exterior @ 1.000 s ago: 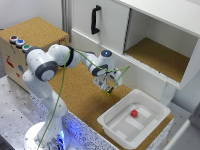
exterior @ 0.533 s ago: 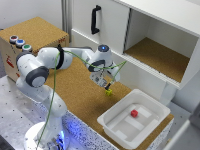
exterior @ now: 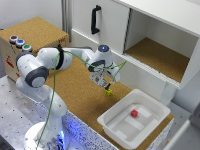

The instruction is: Put the yellow block on the table

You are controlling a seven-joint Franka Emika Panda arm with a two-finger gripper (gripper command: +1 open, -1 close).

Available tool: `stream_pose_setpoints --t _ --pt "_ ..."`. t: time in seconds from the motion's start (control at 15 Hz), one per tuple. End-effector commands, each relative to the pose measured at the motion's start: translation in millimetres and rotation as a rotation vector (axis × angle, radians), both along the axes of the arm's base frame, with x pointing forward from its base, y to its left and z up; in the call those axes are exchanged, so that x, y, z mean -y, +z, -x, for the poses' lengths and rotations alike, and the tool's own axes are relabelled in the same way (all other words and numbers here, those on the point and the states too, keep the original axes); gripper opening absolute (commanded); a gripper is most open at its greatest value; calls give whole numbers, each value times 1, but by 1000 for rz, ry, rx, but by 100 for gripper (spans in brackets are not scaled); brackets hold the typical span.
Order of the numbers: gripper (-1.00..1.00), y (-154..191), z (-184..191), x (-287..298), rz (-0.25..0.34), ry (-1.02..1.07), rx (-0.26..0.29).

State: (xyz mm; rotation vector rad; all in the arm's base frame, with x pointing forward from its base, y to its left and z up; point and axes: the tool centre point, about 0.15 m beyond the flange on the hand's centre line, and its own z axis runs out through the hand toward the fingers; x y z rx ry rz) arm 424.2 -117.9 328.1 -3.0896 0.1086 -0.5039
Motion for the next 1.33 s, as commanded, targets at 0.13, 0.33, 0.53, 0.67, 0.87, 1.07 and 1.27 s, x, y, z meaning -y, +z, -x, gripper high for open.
stream_pose_setpoints --t 0.13,0.33,0.53,0.67,0.87,1.07,1.27 --pt "100 1 1 -2 18 -11 -16" --pt "100 -5 0 2 2 20 -2" --pt "100 -11 3 15 -56 79 -3" --pt "100 -17 8 24 -52 143 -41" --pt "100 -23 19 40 -27 240 -97" --pt "100 -29 27 46 -5 278 -117" --pt "100 -48 19 49 9 238 -145"
